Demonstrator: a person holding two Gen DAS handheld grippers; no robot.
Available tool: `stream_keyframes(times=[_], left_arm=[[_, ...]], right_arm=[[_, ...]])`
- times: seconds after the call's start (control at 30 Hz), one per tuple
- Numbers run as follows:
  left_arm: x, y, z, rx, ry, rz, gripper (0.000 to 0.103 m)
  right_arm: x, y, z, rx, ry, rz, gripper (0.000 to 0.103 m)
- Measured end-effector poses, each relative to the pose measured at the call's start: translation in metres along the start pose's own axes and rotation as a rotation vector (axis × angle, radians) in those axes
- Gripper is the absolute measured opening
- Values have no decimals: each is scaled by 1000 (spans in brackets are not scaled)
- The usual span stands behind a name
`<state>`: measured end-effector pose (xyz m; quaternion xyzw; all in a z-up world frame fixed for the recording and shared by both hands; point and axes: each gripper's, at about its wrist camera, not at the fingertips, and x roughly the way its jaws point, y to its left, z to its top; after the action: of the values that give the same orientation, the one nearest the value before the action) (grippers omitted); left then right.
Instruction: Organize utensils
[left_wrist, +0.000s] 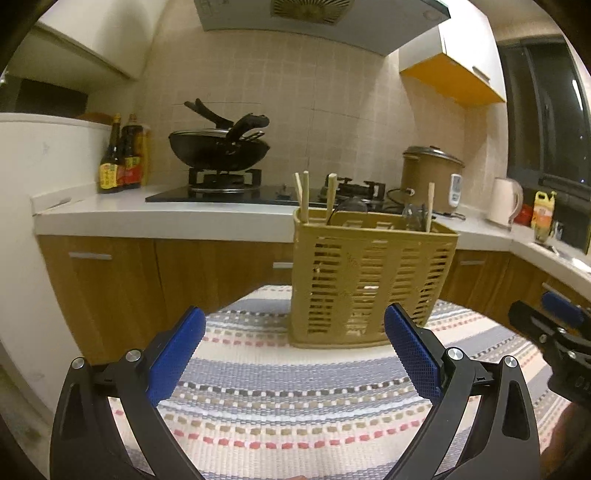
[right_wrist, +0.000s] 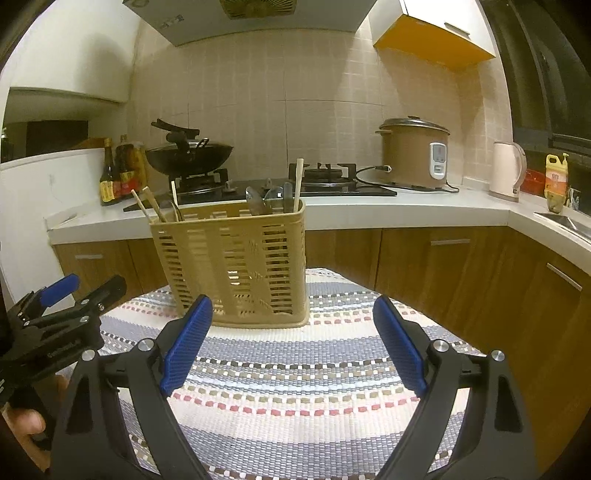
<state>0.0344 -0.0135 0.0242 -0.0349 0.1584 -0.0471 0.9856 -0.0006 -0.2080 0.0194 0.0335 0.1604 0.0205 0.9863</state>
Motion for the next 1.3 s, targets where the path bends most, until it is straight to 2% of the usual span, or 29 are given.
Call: stream_keyframes(times=[0.33,1.3], left_arm=[[7,-11,-6,76,42,25,95],[11,-13,-9,84,77,40,95]], right_arm=[[2,-5,-2,22,10,-19,89],[6,-19,-2,92,49,3,90]])
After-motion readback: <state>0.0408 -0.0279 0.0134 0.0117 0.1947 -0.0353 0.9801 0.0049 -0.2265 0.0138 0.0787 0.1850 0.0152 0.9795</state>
